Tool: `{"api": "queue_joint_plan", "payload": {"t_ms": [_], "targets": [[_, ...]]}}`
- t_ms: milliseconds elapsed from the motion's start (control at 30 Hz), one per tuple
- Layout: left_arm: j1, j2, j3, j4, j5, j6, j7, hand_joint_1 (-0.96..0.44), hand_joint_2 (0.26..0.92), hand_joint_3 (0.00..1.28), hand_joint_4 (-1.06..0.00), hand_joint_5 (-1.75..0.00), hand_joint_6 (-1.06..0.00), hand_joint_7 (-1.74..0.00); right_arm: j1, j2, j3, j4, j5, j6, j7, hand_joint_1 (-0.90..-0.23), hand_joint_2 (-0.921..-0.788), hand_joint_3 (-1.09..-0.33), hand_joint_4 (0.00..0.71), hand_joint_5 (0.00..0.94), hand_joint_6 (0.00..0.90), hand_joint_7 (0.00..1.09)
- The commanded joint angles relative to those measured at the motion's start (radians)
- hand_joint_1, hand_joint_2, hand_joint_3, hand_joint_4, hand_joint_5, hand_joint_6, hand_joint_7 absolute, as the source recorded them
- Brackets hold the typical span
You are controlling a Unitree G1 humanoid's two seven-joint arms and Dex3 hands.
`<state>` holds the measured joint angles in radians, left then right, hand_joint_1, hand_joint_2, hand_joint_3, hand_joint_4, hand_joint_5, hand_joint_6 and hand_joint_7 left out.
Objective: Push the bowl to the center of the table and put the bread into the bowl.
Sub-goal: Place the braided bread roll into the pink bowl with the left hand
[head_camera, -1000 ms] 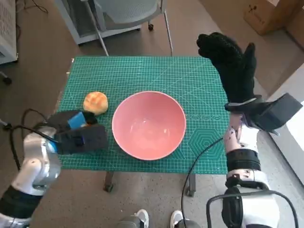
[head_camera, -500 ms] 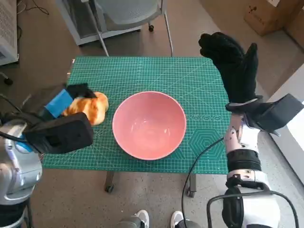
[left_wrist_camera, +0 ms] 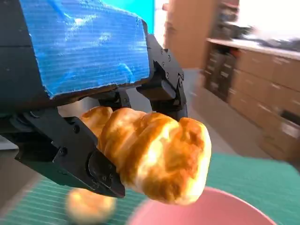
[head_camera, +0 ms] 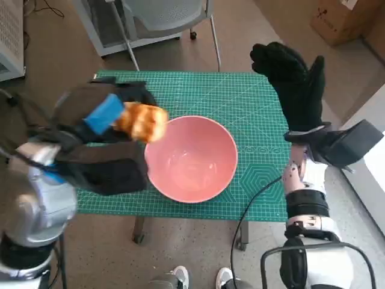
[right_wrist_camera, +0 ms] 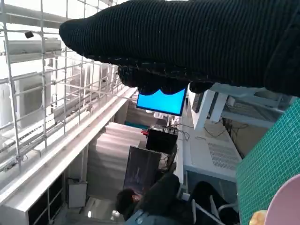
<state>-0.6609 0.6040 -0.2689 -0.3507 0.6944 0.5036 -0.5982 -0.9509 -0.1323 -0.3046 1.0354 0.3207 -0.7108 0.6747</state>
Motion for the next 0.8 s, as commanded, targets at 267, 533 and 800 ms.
{"api": "queue_joint_plan", "payload": {"t_ms": [267, 533, 800], "targets": [[-0.076, -0.125, -0.115, 0.177, 0.006, -0.048, -0.006, 0.00, 0.918, 0.03, -0.76, -1.14, -0.64, -1.09, 0.051, -0.014, 0.001, -0.006, -0.001, -0.007, 0.003, -0.528, -0.921, -0.542, 0.217, 0.001, 0.330, 0.00], [-0.084, -0.158, -0.162, 0.326, 0.024, -0.123, 0.037, 0.00, 0.919, 0.04, -0.75, -1.13, -0.62, -1.14, 0.066, -0.022, 0.001, -0.017, 0.001, -0.007, -0.001, -0.525, -0.921, -0.554, 0.219, 0.001, 0.331, 0.00], [-0.069, -0.179, -0.154, 0.380, 0.005, -0.046, -0.024, 0.08, 0.796, 0.10, -0.26, -0.38, -0.35, -0.25, 0.079, -0.023, -0.002, -0.034, 0.008, -0.003, -0.001, -0.524, -0.921, -0.554, 0.218, 0.000, 0.334, 0.00]]}}
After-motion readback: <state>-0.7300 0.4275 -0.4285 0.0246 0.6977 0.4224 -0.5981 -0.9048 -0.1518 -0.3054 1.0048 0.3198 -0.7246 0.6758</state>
